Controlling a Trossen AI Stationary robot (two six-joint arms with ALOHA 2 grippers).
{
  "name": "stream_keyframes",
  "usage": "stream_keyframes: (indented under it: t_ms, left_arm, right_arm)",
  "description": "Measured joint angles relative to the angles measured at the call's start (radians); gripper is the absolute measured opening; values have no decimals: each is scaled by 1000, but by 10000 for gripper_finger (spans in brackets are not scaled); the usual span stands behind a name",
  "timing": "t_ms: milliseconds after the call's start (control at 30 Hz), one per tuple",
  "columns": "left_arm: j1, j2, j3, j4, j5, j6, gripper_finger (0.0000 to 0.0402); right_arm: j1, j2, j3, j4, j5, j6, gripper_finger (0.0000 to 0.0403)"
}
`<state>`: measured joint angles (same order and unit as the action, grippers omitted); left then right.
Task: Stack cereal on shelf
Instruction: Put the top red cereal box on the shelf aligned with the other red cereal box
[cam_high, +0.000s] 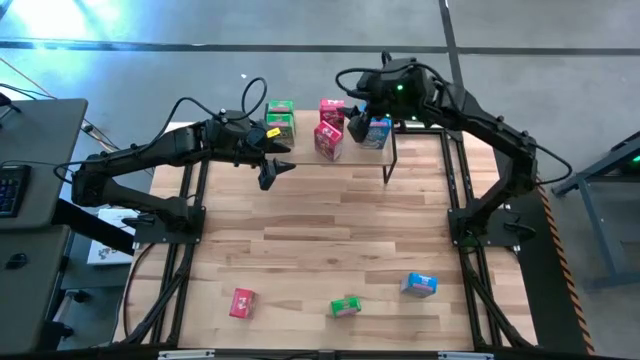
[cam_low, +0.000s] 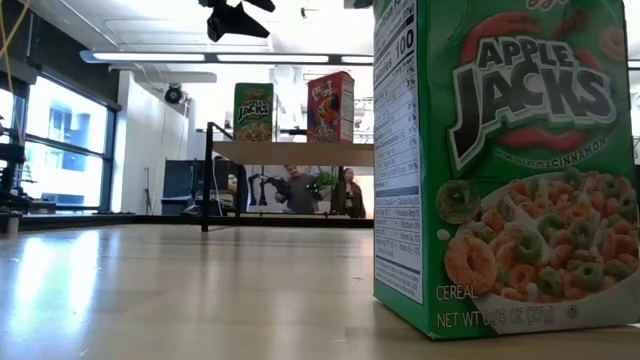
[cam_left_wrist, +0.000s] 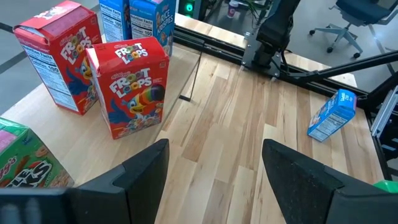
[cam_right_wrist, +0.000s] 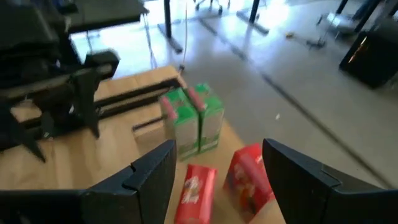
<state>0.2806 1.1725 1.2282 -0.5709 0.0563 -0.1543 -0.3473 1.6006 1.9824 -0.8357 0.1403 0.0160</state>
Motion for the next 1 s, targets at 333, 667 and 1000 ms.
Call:
stream_keyframes:
  t_ms: [333, 667, 1000]
  left_arm:
    - [0, 0, 0, 0, 0, 0, 248]
    - [0, 0, 0, 0, 0, 0, 248]
    - [0, 0, 0, 0, 0, 0, 248]
  right_arm:
    - [0, 71, 4, -105, -39, 118, 232]
    - [0, 127, 4, -111, -48, 142, 232]
    - [1, 188, 4, -129, -52, 141, 232]
